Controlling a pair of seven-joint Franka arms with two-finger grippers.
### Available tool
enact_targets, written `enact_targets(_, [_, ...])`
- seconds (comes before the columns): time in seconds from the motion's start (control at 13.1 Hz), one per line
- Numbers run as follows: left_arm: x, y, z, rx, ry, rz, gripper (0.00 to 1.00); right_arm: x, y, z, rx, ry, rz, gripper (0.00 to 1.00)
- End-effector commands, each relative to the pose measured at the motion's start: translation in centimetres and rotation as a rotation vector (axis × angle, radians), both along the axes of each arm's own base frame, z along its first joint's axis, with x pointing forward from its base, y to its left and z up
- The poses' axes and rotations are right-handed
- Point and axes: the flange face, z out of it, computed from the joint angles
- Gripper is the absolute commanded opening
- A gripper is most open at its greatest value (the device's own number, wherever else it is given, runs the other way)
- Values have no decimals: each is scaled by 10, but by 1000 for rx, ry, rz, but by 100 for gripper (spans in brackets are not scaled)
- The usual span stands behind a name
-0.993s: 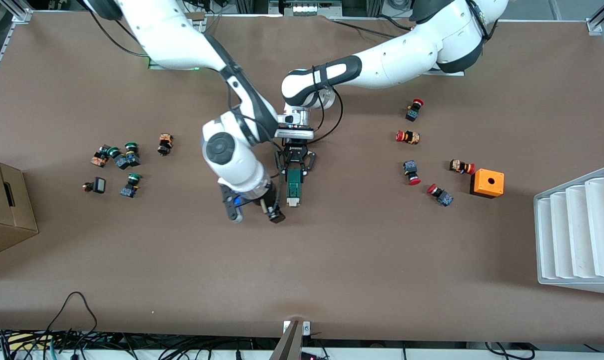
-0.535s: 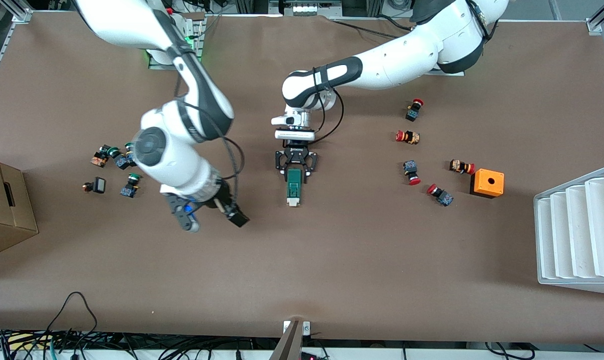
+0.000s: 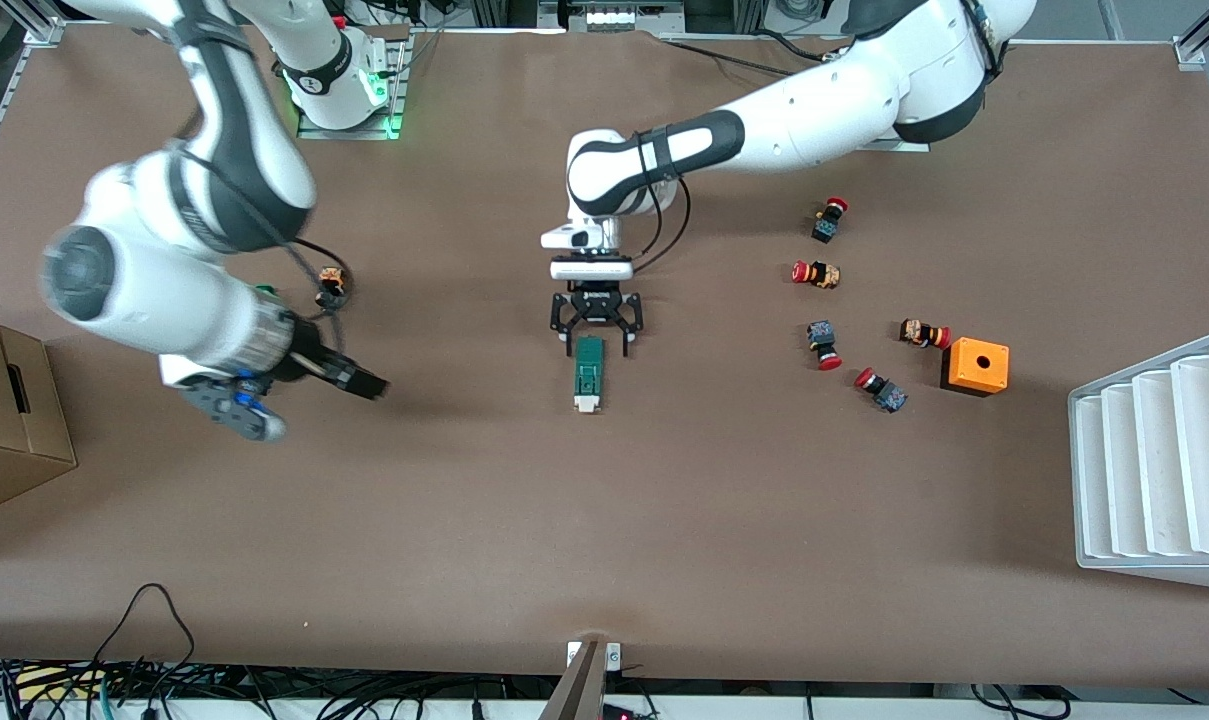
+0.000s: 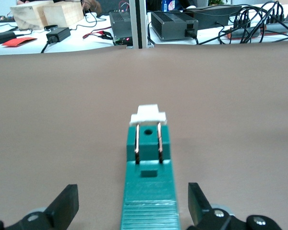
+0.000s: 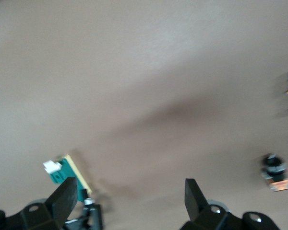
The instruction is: Close load switch with both arms
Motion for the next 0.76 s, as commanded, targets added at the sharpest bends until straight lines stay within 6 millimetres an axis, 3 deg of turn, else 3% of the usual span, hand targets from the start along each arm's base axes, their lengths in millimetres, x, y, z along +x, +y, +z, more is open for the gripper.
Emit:
enact_targets(0.0, [-19, -8, 44, -20, 47, 2, 100, -28, -52, 18, 23, 20, 119, 99])
enact_targets(0.31, [-28, -14, 115, -52, 184, 79, 100, -46, -119, 57, -32, 11, 277, 99])
enact_targets(0.53, [-15, -9, 163, 0, 325, 131, 100, -62, -134, 94, -77, -33, 343, 99])
enact_targets(0.69, [6, -7, 195, 4, 415, 161, 100, -69, -138, 104, -114, -26, 372, 99])
